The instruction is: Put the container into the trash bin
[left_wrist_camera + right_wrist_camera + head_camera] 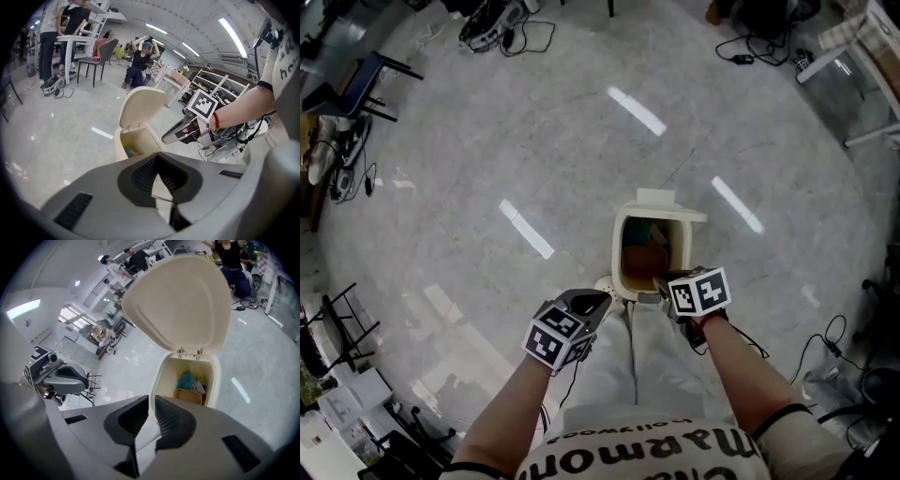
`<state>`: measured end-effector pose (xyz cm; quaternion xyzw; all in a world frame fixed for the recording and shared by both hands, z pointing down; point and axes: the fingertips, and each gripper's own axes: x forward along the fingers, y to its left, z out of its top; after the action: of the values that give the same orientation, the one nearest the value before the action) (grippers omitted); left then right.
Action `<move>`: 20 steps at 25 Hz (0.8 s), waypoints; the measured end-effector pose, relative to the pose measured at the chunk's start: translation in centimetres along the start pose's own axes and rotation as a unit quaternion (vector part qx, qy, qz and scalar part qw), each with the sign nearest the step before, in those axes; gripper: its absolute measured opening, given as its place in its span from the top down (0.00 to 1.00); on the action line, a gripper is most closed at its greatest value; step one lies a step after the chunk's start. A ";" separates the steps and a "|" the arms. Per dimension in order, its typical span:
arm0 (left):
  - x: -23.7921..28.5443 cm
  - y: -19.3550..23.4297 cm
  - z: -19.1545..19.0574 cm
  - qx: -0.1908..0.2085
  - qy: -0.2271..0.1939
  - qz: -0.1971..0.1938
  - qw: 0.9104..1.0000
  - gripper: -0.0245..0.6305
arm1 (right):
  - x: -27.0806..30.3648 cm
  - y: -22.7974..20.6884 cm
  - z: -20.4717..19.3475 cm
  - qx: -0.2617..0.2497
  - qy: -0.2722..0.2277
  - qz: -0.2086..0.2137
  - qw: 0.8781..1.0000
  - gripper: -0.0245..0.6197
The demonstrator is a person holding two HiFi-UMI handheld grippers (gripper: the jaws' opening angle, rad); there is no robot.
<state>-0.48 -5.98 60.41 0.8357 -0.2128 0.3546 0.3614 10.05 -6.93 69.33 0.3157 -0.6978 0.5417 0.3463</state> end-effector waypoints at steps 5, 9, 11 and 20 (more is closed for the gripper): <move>-4.9 -2.7 6.3 0.020 -0.099 0.039 0.994 0.97 | -7.1 3.9 3.5 -0.038 -0.081 0.026 0.996 0.90; -9.4 -4.0 12.2 0.032 -0.185 0.068 0.980 0.97 | -13.2 7.3 7.3 -0.103 -0.156 0.027 0.982 0.94; -11.9 -5.1 14.7 0.050 -0.223 0.074 0.971 0.97 | -16.4 9.6 9.1 -0.140 -0.188 0.026 0.972 0.94; -21.8 -10.1 22.9 0.124 -0.348 0.034 0.929 0.97 | -31.6 19.1 15.9 -0.227 -0.374 -0.015 0.899 0.95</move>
<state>1.41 -14.56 28.34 0.9370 -0.3076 0.0776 0.1459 9.99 -16.31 30.25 0.4188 -0.8750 0.2053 0.1300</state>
